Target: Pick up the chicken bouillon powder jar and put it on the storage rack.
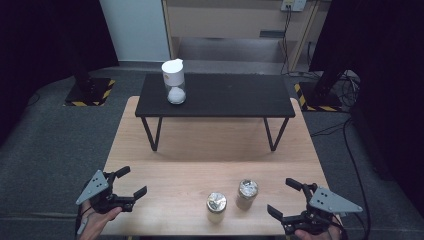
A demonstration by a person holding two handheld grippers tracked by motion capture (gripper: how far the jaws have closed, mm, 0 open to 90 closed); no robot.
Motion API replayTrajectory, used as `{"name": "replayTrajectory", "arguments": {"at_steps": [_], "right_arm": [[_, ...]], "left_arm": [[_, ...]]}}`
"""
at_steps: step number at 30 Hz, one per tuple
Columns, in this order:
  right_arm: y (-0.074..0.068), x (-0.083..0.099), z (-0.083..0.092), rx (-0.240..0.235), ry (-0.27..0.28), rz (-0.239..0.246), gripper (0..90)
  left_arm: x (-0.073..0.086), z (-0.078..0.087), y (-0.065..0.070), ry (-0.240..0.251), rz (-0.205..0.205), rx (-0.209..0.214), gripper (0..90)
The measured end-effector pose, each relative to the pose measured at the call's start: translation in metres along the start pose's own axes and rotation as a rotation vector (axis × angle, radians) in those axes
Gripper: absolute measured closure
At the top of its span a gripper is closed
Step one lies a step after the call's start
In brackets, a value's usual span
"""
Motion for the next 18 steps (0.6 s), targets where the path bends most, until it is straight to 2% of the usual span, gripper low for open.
{"name": "replayTrajectory", "arguments": {"at_steps": [18], "right_arm": [[-0.009,-0.002,-0.041,-0.110,-0.069,0.022,3.0]], "left_arm": [[0.000,-0.001,0.000,-0.007,-0.004,0.003,2.2]]}}
Point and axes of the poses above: each handheld gripper's, and its own axes: z roughly backward along the jaws, x roughly out of its underside, y roughly to its right, the point moved 6 cm from there along -z, roughly forward along the jaws, and after that the axes turned 8 degrees about -x, right-handed, at the moved point
